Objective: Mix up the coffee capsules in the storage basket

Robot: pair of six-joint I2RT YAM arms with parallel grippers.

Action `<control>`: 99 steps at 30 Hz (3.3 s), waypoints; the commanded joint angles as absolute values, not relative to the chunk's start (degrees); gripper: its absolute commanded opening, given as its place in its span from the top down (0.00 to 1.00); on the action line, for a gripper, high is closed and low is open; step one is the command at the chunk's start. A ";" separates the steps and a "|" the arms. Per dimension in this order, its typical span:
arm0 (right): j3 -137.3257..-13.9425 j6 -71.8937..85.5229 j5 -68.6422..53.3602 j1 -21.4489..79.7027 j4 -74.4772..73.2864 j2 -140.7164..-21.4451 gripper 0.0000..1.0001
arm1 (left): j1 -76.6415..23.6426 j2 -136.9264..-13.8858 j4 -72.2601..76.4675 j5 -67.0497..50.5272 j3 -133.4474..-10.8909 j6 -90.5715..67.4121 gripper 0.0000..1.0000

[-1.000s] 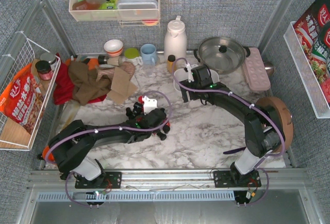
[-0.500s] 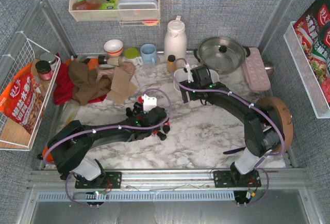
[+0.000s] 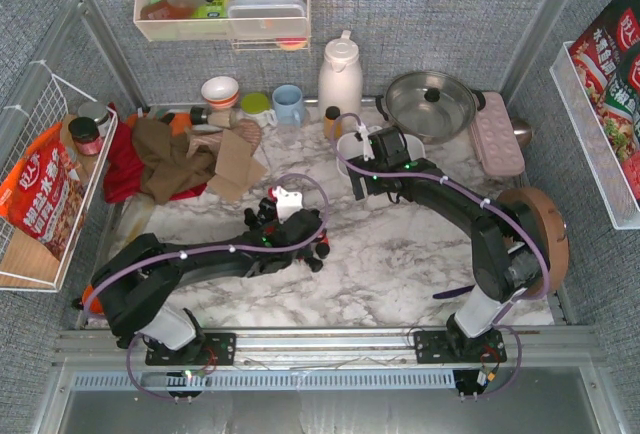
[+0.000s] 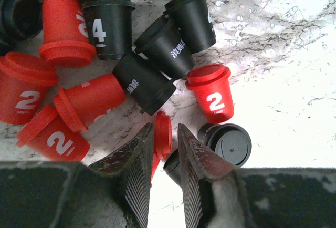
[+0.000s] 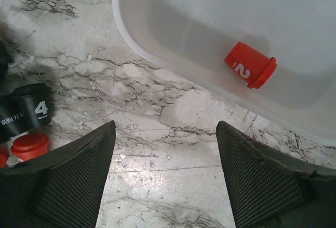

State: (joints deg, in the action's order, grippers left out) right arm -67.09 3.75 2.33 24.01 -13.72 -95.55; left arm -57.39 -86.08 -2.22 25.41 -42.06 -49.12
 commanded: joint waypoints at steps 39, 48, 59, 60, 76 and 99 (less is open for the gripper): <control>-58.83 8.88 7.98 25.52 -8.90 -64.96 0.25 | -44.14 -90.11 29.73 2.31 -59.80 -14.28 1.00; -47.90 9.24 17.97 24.68 -2.75 -55.51 0.24 | -40.79 -117.49 28.73 -9.09 -85.90 -15.12 0.96; -46.00 8.84 14.55 23.71 -1.79 -56.23 0.22 | -40.69 -121.79 30.31 -4.47 -86.30 -17.14 0.38; -46.19 8.73 14.18 23.65 -2.03 -56.63 0.22 | -40.69 -119.79 29.52 -3.65 -84.70 -16.97 0.37; -48.63 8.44 8.99 23.65 -4.34 -60.64 0.22 | -50.85 -83.02 -12.22 8.87 -48.02 -34.90 0.45; -48.90 7.74 6.49 23.72 -5.44 -60.80 0.22 | -52.90 -88.19 -15.70 11.37 -46.98 -35.97 0.57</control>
